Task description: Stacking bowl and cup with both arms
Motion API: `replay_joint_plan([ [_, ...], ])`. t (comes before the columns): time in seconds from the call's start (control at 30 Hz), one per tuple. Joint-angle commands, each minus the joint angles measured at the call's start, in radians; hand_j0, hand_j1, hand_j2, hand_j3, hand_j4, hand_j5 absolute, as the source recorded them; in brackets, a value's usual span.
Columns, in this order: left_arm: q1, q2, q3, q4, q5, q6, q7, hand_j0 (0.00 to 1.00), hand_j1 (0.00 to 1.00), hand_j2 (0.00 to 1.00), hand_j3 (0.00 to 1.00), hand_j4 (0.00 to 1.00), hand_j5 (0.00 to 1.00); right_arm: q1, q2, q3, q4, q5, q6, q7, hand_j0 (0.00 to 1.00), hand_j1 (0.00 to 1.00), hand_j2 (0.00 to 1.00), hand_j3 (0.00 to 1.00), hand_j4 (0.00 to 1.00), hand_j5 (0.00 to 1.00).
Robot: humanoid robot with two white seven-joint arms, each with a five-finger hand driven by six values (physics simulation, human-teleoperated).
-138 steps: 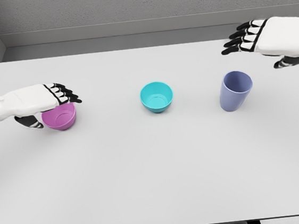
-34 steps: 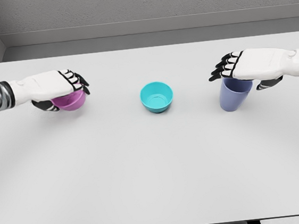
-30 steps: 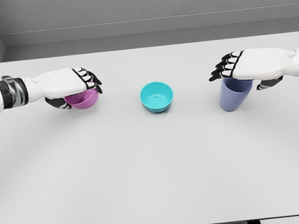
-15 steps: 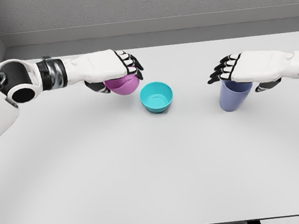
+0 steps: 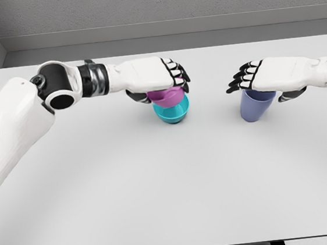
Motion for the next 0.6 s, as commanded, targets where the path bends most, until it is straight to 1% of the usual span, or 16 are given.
replay_joint_plan([
  [0.0, 0.0, -0.027, -0.002, 0.004, -0.028, 0.003, -0.006, 0.67, 0.67, 0.67, 0.67, 0.67, 0.67, 0.0, 0.001, 0.008, 0.002, -0.004, 0.002, 0.0, 1.0, 1.0, 1.0, 1.0, 1.0, 1.0],
  [0.13, -0.002, -0.027, -0.03, 0.004, -0.037, 0.003, -0.008, 0.67, 0.67, 0.67, 0.67, 0.67, 0.67, 0.0, 0.003, 0.008, 0.005, -0.004, 0.002, 0.0, 1.0, 1.0, 1.0, 1.0, 1.0, 1.0],
  [0.17, -0.003, -0.03, -0.03, 0.004, -0.067, 0.003, -0.008, 0.67, 0.67, 0.67, 0.67, 0.67, 0.67, 0.0, 0.003, 0.008, 0.007, -0.004, 0.002, 0.0, 1.0, 1.0, 1.0, 1.0, 1.0, 1.0],
  [0.2, -0.003, -0.037, -0.03, 0.004, -0.08, 0.003, -0.008, 0.67, 0.67, 0.67, 0.67, 0.67, 0.67, 0.0, 0.003, 0.008, 0.005, -0.004, 0.002, 0.0, 1.0, 1.0, 1.0, 1.0, 1.0, 1.0],
  [0.33, -0.008, -0.039, -0.03, 0.004, -0.106, 0.003, -0.008, 0.67, 0.67, 0.67, 0.67, 0.67, 0.67, 0.0, 0.003, 0.01, 0.007, -0.004, 0.002, 0.0, 1.0, 1.0, 1.0, 1.0, 1.0, 1.0],
  [0.4, -0.009, -0.039, -0.03, 0.004, -0.137, 0.003, -0.008, 0.67, 0.67, 0.67, 0.67, 0.67, 0.67, 0.0, 0.004, 0.014, 0.007, -0.004, 0.002, 0.0, 1.0, 1.0, 1.0, 1.0, 1.0, 1.0],
  [0.57, -0.009, -0.042, -0.031, 0.005, -0.138, 0.003, -0.008, 0.67, 0.67, 0.67, 0.67, 0.67, 0.67, 0.0, 0.004, 0.017, 0.008, -0.004, 0.002, 0.0, 1.0, 1.0, 1.0, 1.0, 1.0, 1.0],
])
